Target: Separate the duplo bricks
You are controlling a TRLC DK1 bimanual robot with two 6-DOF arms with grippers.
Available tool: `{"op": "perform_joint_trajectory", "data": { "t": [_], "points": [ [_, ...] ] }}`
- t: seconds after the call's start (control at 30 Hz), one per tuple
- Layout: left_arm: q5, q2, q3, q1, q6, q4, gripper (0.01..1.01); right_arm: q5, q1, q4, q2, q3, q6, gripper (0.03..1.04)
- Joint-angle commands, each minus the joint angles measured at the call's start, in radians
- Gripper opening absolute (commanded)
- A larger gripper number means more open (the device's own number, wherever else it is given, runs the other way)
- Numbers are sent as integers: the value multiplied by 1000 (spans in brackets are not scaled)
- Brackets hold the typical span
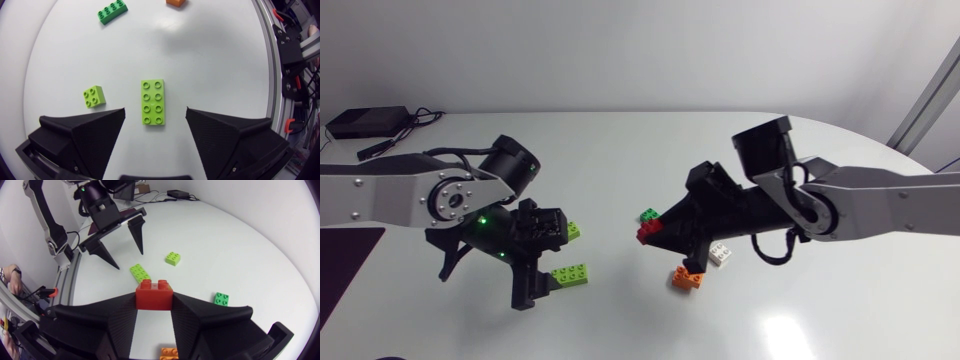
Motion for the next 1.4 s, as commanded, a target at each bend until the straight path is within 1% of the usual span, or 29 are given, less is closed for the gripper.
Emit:
{"op": "perform_joint_trajectory", "data": {
  "t": [0.0,0.07,0.23,0.4,0.6,0.7,0.9,1.0,1.1,1.2,1.37],
  "points": [
    [15,-37,20,12,-29,-19,933,68,46,46,78,36,18,289],
    [20,-51,20,21,-35,-28,933,120,72,91,140,62,21,290],
    [44,-91,13,64,-29,-56,933,201,110,121,267,145,24,293],
    [61,-126,-7,93,-23,-67,933,256,133,126,331,203,45,303],
    [84,-156,-16,105,-23,-84,933,356,162,164,377,231,70,315],
    [110,-169,-23,121,-18,-93,933,361,167,157,374,219,53,315],
    [123,-175,-41,156,11,-91,933,336,135,124,347,159,-55,313],
    [133,-170,-41,159,12,-90,933,336,125,124,351,133,-105,313],
    [135,-170,-43,157,12,-91,933,318,104,129,367,110,-137,313],
    [136,-169,-47,159,15,-88,933,296,84,166,393,85,-148,313],
    [136,-160,-50,164,26,-88,933,282,78,242,439,56,-148,313]
  ]
}}
